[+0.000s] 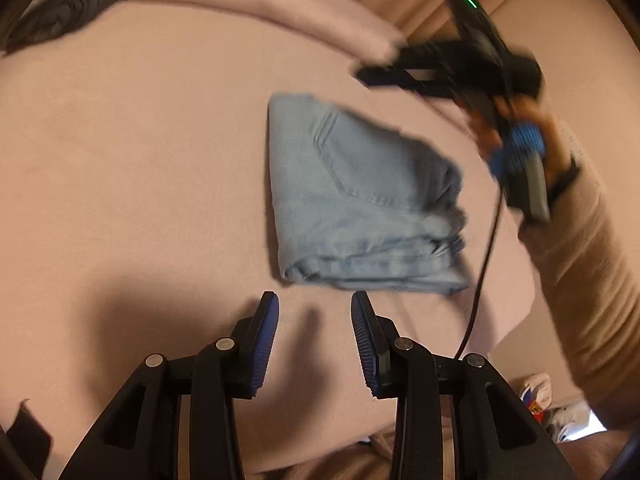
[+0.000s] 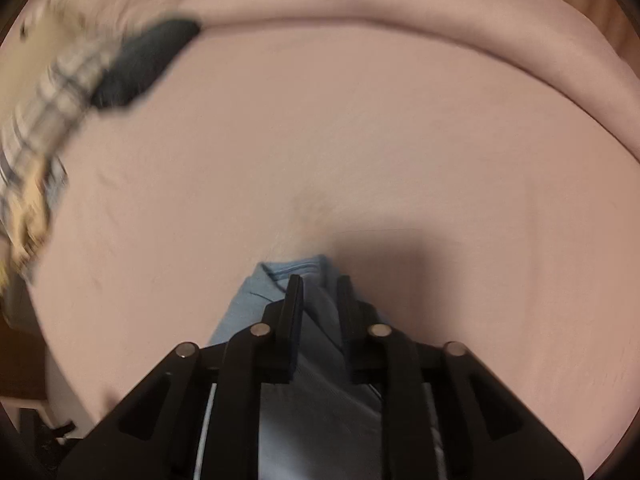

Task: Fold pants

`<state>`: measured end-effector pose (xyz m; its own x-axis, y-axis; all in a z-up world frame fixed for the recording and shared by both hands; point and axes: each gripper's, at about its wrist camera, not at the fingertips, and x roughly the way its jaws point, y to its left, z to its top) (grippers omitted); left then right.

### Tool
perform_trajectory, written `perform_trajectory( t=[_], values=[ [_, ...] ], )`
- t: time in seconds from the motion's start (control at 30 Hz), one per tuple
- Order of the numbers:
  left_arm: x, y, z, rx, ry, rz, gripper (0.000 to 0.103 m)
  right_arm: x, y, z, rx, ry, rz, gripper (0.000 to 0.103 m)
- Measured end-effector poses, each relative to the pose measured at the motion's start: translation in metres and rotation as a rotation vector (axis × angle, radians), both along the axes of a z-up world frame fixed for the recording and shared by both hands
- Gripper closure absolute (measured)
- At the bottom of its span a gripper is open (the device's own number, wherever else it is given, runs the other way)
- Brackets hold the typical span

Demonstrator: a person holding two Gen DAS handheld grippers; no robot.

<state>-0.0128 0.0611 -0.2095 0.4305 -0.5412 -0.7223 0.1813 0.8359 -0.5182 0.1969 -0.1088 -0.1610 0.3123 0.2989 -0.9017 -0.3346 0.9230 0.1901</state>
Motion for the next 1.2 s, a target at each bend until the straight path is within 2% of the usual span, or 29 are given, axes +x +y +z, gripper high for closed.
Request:
perform_trajectory(
  t=[0.1, 0.23, 0.33, 0.43, 0.5, 0.53, 0.6, 0.77, 0.87, 0.93, 0.97, 1.0, 1.13, 1.2],
  values=[
    [0.005, 0.000, 0.018, -0.017, -0.069, -0.001, 0.067, -0.028, -0.033, 0.034, 0.015, -0.069, 0.017, 0.081],
    [0.026, -0.026, 0.029, 0.016, -0.133, -0.066, 0.067, -0.072, -0.059, 0.049, 0.044, -0.092, 0.085, 0.081],
    [0.048, -0.056, 0.023, 0.058, -0.155, -0.115, 0.067, -0.097, -0.061, 0.035, 0.057, -0.084, 0.146, 0.082],
    [0.067, -0.083, 0.007, 0.146, -0.133, -0.140, 0.067, -0.130, -0.056, 0.004, 0.017, -0.052, 0.184, 0.083],
    [0.069, -0.095, -0.005, 0.200, -0.104, -0.170, 0.067, -0.138, -0.056, -0.020, -0.027, -0.011, 0.188, 0.084],
    [0.069, -0.099, -0.009, 0.230, -0.090, -0.182, 0.065, -0.139, -0.057, -0.027, -0.035, 0.004, 0.181, 0.084],
    [0.065, -0.110, -0.015, 0.306, -0.115, -0.190, 0.063, -0.145, -0.063, -0.042, -0.026, 0.013, 0.149, 0.083],
    [0.066, -0.111, -0.005, 0.346, -0.078, -0.168, 0.062, -0.146, -0.071, -0.048, 0.038, 0.007, 0.083, 0.083],
    [0.059, -0.111, 0.009, 0.411, -0.113, -0.145, 0.041, -0.149, -0.074, -0.036, 0.057, -0.012, 0.080, 0.083],
    [0.054, -0.110, 0.016, 0.437, -0.142, -0.129, 0.030, -0.154, -0.077, -0.021, 0.097, -0.040, 0.068, 0.077],
    [0.052, -0.109, 0.018, 0.439, -0.154, -0.124, 0.030, -0.156, -0.078, -0.014, 0.112, -0.069, 0.063, 0.071],
    [0.051, -0.110, 0.019, 0.447, -0.165, -0.120, 0.030, -0.160, -0.080, -0.008, 0.113, -0.085, 0.060, 0.070],
    [0.050, -0.115, 0.008, 0.527, -0.173, -0.110, 0.029, -0.163, -0.083, -0.009, 0.085, -0.125, 0.041, 0.070],
    [0.058, -0.126, -0.003, 0.535, -0.148, -0.115, 0.029, -0.162, -0.084, -0.025, 0.025, -0.099, 0.019, 0.076]
  ],
)
